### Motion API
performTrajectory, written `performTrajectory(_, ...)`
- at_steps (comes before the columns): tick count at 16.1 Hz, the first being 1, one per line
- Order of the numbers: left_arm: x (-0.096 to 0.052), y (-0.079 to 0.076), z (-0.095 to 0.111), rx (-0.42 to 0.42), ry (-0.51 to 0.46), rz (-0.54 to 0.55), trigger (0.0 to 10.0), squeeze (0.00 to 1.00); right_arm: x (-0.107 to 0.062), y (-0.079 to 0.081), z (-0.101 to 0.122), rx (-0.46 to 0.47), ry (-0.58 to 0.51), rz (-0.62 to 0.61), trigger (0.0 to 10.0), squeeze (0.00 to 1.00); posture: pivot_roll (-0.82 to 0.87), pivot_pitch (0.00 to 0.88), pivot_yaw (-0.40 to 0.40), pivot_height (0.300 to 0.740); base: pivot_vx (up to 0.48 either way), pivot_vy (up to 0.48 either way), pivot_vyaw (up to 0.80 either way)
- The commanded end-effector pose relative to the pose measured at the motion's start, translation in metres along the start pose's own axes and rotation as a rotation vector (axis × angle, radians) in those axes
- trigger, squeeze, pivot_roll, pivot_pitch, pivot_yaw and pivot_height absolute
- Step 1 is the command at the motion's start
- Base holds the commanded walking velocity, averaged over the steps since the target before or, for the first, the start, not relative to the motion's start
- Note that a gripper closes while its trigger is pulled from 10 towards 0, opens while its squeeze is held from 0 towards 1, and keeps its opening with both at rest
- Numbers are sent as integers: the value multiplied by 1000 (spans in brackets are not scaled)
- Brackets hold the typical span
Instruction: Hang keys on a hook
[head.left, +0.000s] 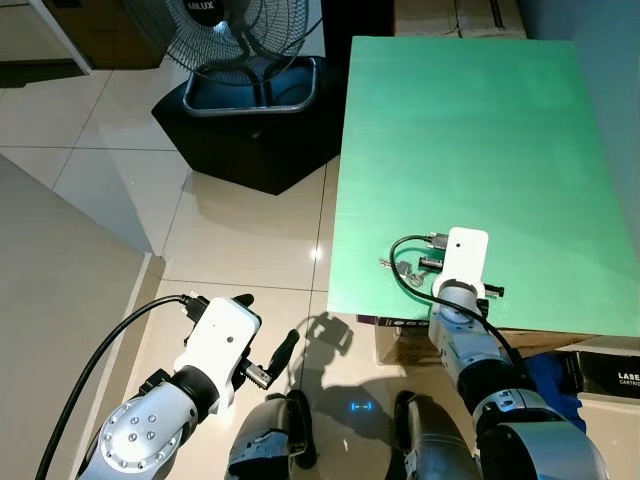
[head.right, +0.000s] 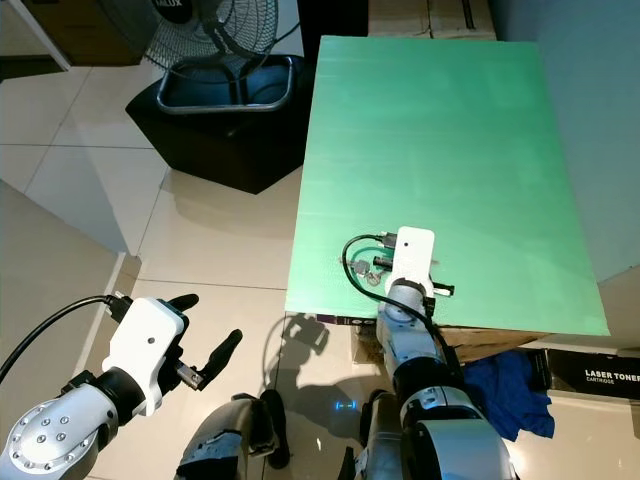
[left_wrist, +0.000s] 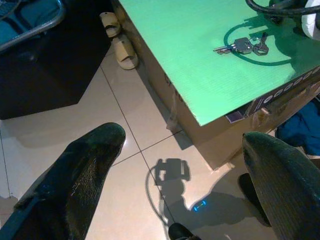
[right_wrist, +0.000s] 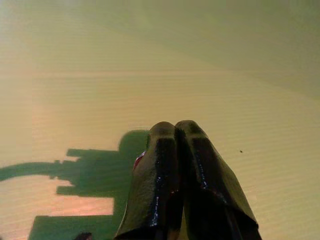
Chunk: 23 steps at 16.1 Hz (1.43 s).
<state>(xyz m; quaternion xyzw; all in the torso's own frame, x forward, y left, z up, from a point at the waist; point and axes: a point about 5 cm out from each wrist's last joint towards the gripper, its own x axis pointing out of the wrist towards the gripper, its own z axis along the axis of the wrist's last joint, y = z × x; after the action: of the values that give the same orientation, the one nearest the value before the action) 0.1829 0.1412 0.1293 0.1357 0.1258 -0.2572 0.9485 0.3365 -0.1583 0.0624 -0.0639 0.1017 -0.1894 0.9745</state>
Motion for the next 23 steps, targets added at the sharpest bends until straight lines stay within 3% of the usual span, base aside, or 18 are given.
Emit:
performTrajectory(1, -3, 0, -1, 7, 13, 2, 10000, 0, -3, 2, -4, -2, 7, 4, 0, 0, 54, 321, 124, 713, 0, 0, 0)
performTrajectory(10, -3, -1, -1, 3, 12, 4, 10000, 0, -2, 2, 1, -7, -11, 2, 0, 0, 54, 323, 120, 713, 0, 0, 0)
performTrajectory(11, -3, -1, -1, 3, 12, 5, 10000, 0, -2, 1, 0, -11, 3, -10, 8314, 373, 54, 323, 120, 713, 0, 0, 0)
performTrajectory(12, -3, -1, -1, 4, 12, 4, 10000, 0, -1, 0, -3, -3, 22, -14, 10000, 1000, 54, 323, 120, 713, 0, 0, 0)
performTrajectory(23, -4, -1, -1, 3, 15, 4, 10000, 0, -5, 3, -13, 3, 76, 12, 10000, 1000, 60, 336, 123, 713, 0, 0, 0)
